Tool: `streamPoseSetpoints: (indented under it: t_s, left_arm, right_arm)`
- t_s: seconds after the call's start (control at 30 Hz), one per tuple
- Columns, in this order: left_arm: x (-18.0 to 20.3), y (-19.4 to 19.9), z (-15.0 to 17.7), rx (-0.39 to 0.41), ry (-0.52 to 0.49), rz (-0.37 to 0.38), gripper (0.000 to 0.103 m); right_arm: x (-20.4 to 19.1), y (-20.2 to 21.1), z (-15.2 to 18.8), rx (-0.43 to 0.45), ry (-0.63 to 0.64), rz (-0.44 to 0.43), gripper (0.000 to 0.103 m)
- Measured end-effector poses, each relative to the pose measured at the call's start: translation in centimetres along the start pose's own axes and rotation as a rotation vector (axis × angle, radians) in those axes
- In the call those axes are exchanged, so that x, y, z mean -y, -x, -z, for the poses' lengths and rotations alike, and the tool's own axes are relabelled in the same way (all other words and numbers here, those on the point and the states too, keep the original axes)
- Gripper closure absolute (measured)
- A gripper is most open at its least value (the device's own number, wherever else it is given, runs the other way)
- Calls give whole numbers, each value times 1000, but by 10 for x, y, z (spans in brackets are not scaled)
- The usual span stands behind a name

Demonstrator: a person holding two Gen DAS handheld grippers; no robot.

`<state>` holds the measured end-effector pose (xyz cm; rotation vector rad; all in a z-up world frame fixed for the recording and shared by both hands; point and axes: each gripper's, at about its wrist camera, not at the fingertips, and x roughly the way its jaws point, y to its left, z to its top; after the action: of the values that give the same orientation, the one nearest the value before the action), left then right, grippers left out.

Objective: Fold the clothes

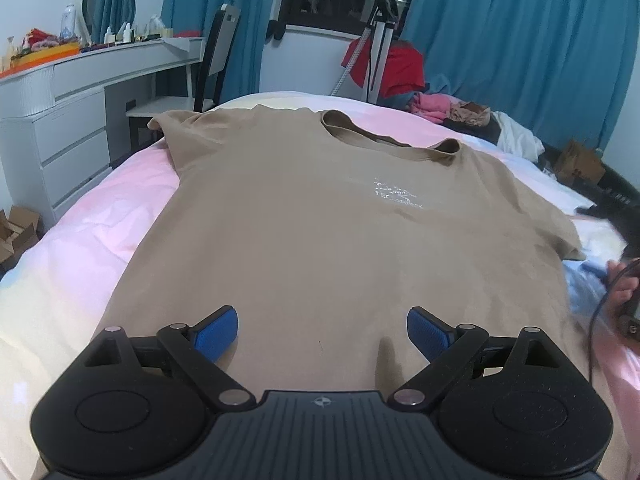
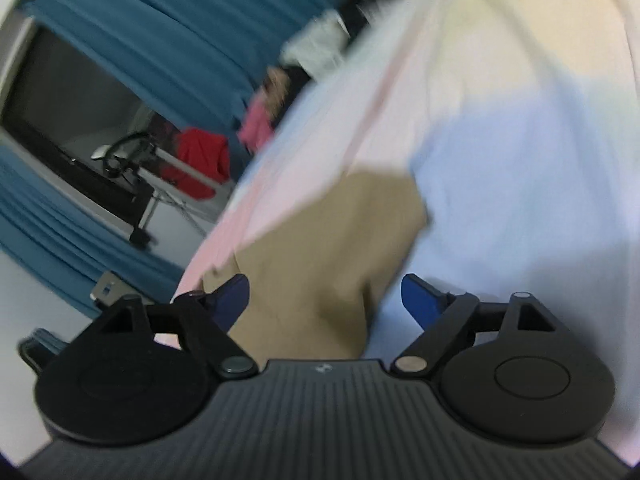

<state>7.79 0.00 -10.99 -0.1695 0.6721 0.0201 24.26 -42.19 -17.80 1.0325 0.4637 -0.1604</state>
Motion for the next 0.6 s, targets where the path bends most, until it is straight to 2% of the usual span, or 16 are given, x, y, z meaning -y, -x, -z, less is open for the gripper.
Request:
streamPoseSetpoints:
  t_s: [0.07, 0.27, 0.37, 0.43, 0.47, 0.5, 0.53, 0.6]
  left_arm:
    - [0, 2, 0, -1, 4, 0, 9]
    - [-4, -6, 1, -19, 15, -2, 9]
    - [-5, -17, 0, -38, 16, -6, 9]
    - [-5, -26, -2, -47, 17, -9, 9]
    - [-5, -30, -3, -50, 19, -12, 9]
    - [-4, -34, -4, -51, 18, -11, 9]
    - [-3, -36, -6, -50, 15, -10, 9]
    - [-3, -40, -10, -46, 9, -9, 9]
  right_arm:
    - [12, -14, 7, -60, -80, 0, 18]
    - [6, -47, 3, 54, 27, -116, 17]
    - [-2, -68, -5, 111, 108, -123, 20]
    - [-9, -82, -11, 138, 164, -95, 37]
    - [-14, -90, -14, 146, 192, -64, 58]
    - [-18, -93, -18, 151, 210, -43, 90]
    - [-25, -96, -21, 148, 238, -18, 97]
    - [-43, -95, -20, 174, 339, 27, 96]
